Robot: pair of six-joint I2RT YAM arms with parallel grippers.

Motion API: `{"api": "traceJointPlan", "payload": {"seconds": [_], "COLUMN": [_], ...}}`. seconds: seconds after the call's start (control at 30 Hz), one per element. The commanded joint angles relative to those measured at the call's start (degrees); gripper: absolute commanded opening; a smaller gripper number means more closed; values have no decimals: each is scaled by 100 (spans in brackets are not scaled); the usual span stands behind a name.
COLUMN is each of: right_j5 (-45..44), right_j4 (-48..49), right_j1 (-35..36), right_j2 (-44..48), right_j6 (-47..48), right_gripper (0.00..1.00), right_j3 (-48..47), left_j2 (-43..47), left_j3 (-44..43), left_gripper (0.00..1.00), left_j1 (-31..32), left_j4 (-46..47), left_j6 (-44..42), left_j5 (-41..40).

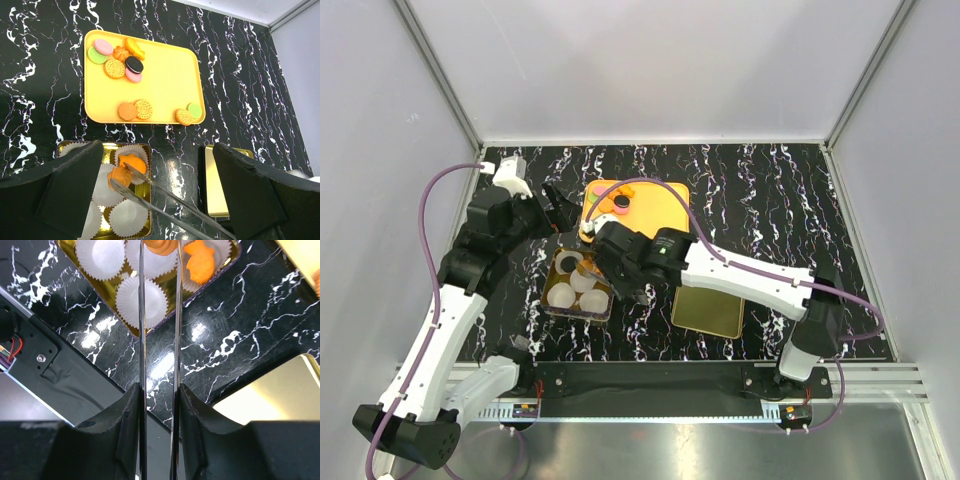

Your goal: Pack the cookies

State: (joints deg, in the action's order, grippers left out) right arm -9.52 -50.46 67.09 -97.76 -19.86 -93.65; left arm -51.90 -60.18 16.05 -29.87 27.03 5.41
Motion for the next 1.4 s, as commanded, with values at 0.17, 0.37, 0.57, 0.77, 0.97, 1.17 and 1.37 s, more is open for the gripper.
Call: {"api": "traceJointPlan", "payload": {"seconds": [0.17, 0.37, 0.57, 0.77, 0.97, 1.17, 1.37], "right_j5": [38, 11, 73, -15, -427, -639, -578], "right_j4": [177, 238, 220, 203, 80, -78, 53], "right_j1": [164, 173, 182, 182, 164, -362, -1276], "right_j2": [-288, -446, -499, -455, -253, 185, 766], "right_j6": [-141, -89, -71, 8, 157, 280, 324], "right_gripper": [38, 41, 46, 54, 57, 55, 55], "right_j3": [-154, -180, -224, -303, -566, -515, 152], "left_j2": [57, 57, 57, 57, 66, 92, 83], "left_j3": [59, 77, 86, 103, 68, 7, -2], "left_gripper": [99, 99, 99, 99, 99, 99, 99], "left_j1": [-41, -50, -67, -67, -76, -85, -85], "left_j4": [297, 315, 306, 324, 324, 289, 297], "left_j6": [-4, -4, -13, 4, -4, -13, -13], "left_j5": [57, 83, 92, 118, 110, 101, 136]}}
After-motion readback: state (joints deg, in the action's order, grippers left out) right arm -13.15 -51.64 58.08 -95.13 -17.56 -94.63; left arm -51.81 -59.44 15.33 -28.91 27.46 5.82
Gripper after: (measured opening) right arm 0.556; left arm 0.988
